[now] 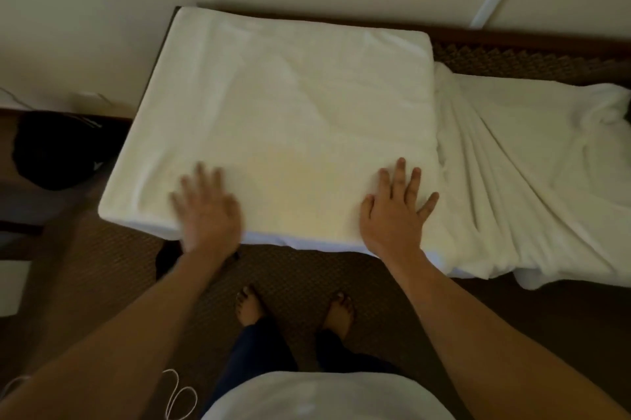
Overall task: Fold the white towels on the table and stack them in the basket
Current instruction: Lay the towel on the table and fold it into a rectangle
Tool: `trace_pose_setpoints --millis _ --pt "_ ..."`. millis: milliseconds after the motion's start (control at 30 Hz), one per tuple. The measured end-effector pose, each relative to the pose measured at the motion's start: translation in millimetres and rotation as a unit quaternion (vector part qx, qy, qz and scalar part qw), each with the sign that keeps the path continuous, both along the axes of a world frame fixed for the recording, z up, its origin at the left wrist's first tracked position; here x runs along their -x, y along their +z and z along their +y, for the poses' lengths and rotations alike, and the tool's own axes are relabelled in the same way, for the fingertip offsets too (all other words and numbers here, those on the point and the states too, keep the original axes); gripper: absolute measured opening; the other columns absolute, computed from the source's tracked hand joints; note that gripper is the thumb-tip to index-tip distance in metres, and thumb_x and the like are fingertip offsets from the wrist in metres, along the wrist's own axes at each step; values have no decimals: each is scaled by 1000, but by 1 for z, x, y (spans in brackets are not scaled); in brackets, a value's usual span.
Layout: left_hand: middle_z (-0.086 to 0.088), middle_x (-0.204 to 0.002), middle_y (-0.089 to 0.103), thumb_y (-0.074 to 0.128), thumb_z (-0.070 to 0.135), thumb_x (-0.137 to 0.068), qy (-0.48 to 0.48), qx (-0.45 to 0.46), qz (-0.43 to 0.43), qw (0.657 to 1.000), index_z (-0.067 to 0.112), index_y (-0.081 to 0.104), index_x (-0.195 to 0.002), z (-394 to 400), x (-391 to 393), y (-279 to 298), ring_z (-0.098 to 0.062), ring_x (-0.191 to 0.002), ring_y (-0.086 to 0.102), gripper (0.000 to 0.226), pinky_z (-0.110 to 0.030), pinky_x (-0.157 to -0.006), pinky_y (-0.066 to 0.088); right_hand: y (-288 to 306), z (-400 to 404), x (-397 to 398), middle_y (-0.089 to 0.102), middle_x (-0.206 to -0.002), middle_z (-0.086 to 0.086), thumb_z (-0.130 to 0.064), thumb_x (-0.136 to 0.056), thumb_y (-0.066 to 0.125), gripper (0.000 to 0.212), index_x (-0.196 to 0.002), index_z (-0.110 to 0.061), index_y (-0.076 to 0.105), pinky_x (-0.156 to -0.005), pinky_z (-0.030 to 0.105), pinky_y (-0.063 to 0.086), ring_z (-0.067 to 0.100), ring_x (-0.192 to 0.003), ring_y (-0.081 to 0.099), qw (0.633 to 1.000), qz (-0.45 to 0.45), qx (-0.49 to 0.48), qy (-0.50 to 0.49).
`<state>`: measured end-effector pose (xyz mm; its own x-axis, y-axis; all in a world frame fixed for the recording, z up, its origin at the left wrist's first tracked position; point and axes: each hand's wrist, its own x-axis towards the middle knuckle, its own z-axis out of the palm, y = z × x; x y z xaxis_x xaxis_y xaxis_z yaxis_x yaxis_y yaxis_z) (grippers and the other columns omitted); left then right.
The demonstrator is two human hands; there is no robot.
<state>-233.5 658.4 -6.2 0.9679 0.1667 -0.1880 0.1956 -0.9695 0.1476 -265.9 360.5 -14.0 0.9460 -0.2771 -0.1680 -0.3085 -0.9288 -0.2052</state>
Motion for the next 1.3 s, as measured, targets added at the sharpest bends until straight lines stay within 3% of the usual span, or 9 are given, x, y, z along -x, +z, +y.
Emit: trace_pose_setpoints --millis 167,433,600,667,800,1067,1167,1233,1300 --pt "2 -171 -10 12 58 -104 -243 13 31 969 35 5 -163 -77 12 -5 -24 -157 -10 64 -56 -125 -4 -8 52 -16 0 -172 -1 -52 -102 15 65 -163 -30 12 -121 66 1 28 -158 -4 994 -2 -27 107" --pt "2 -172 -7 11 70 -97 -29 -15 34 999 36 2 -163 124 -31 -11 -27 -157 -7 75 -55 -126 -2 -8 51 -15 -10 -171 -7 -54 -105 10 60 -162 -37 -1 -124 58 -4 22 -157 -12 995 33 -5 95" --pt "-6 -171 -8 20 45 -105 127 -1 22 992 16 6 -164 112 -55 3 -34 -157 -5 67 -62 -123 -4 -1 71 -23 -14 -170 -6 -48 -104 12 62 -163 -34 1 -123 60 -7 23 -156 -15 997 72 -2 35" --pt "-7 -171 -11 21 45 -105 -20 22 0 1000 19 2 -164 71 -57 7 -34 -157 -6 67 -59 -124 -8 0 89 -26 -16 -170 -3 -50 -101 9 66 -163 -30 0 -122 59 -10 25 -156 -16 998 69 1 11" --pt "-1 -171 -9 17 61 -101 -340 24 20 940 33 10 -164 31 -57 -2 -29 -158 -6 69 -58 -125 -2 -1 102 -30 -20 -169 -8 -58 -97 -3 71 -162 -31 -10 -123 57 -11 21 -155 -19 997 72 -2 -5" --pt "-15 -170 -10 16 52 -104 24 -22 57 998 14 1 -164 115 -166 -6 -42 -155 -8 72 -66 -121 -1 8 107 -55 -23 -168 -3 -55 -104 10 69 -162 -26 -14 -123 60 -9 25 -155 -22 993 105 18 -48" --pt "-20 -169 7 24 47 -102 -172 27 -21 984 13 19 -162 42 -165 -6 -47 -154 8 70 -66 -121 1 6 118 -105 -25 -168 -3 -53 -104 9 67 -161 -26 -14 -122 58 -14 25 -154 -24 997 76 0 -16" --pt "-13 -170 7 21 54 -101 -357 26 -24 933 24 23 -162 -6 -156 -8 -40 -156 7 68 -64 -121 -1 2 116 -144 -20 -169 -4 -53 -102 7 68 -162 -27 -10 -122 58 -13 24 -155 -20 999 44 -1 2" --pt "-5 -172 0 18 62 -101 -389 21 2 921 33 20 -162 -21 -171 -9 -33 -158 -1 67 -61 -123 -2 -3 99 -181 -17 -170 -3 -52 -103 8 66 -162 -29 -7 -123 59 -9 25 -156 -16 999 32 4 -4"
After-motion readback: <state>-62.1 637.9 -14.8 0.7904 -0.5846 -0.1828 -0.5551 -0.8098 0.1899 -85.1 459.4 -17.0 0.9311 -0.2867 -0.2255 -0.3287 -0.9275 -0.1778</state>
